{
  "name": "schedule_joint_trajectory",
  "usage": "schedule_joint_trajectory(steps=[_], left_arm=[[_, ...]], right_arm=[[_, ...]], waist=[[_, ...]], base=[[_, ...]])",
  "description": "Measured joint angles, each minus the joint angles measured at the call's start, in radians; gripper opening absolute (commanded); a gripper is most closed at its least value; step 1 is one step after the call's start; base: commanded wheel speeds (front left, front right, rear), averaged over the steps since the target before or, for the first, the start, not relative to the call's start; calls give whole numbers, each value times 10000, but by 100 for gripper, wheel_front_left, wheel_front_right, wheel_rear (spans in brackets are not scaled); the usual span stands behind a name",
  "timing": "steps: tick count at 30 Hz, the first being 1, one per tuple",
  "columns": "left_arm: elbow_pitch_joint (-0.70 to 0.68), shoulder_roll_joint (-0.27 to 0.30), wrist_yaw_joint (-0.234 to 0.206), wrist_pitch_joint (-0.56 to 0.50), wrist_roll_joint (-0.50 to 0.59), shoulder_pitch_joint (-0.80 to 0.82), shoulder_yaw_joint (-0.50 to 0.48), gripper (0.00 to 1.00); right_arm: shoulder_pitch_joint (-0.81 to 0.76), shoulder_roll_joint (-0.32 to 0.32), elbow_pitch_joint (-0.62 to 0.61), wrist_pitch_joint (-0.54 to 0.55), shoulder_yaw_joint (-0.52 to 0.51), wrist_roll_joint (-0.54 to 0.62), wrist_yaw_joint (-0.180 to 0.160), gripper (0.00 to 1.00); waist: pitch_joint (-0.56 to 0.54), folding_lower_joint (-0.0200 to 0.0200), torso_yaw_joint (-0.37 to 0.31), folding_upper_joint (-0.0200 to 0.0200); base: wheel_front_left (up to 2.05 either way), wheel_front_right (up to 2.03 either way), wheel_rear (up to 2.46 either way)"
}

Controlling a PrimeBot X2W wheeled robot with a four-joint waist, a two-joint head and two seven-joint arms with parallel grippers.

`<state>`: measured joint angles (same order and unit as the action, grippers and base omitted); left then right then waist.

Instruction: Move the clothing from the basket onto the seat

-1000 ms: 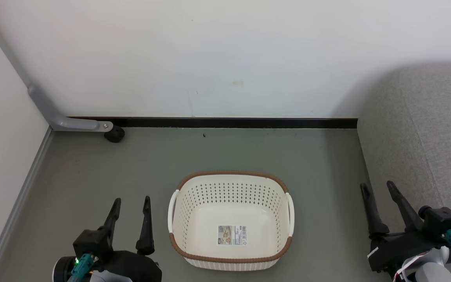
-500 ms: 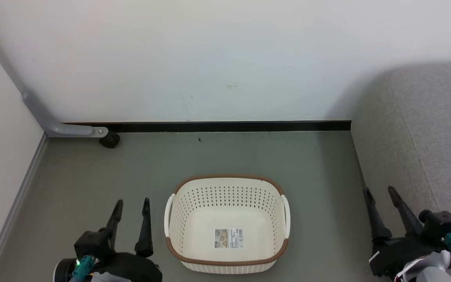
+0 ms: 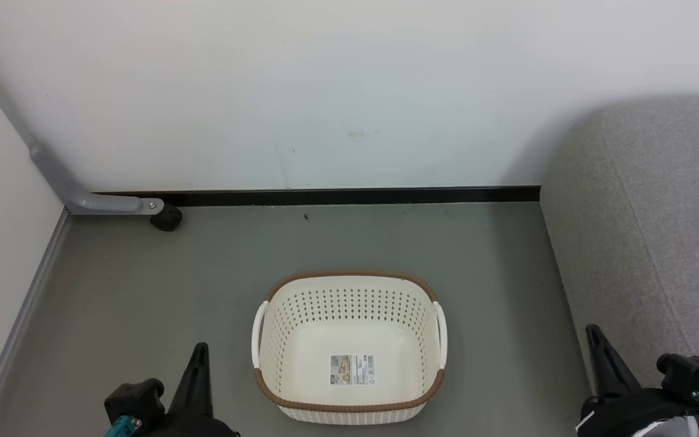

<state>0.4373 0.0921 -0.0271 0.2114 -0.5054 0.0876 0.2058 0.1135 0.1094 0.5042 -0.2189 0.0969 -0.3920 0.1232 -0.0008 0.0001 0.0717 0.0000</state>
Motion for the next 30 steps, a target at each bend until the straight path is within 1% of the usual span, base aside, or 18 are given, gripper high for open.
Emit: schedule_joint_trajectory(steps=[20,24,28,30], left_arm=[[-190,-100,286,-784,-2397,10,-654,0],[-238,-134,370,-872,-2681,10,-738,0],[-295,-153,376,-1034,-3210,11,-880,0],[-332,-157,460,-1118,-3400,11,-951,0]], right_arm=[[0,-146,-376,792,-525,-2706,0,0],[-1,-167,-428,880,-602,-3118,0,0],[-1,-190,-516,1049,-711,-3645,0,0],[-2,-211,-564,1137,-765,-3891,0,0]], waist=[[-3,0,-159,0],[-1,0,-182,0],[0,0,-214,0],[1,0,-230,0]], base=[[0,0,0],[0,0,0],[0,0,0],[0,0,0]])
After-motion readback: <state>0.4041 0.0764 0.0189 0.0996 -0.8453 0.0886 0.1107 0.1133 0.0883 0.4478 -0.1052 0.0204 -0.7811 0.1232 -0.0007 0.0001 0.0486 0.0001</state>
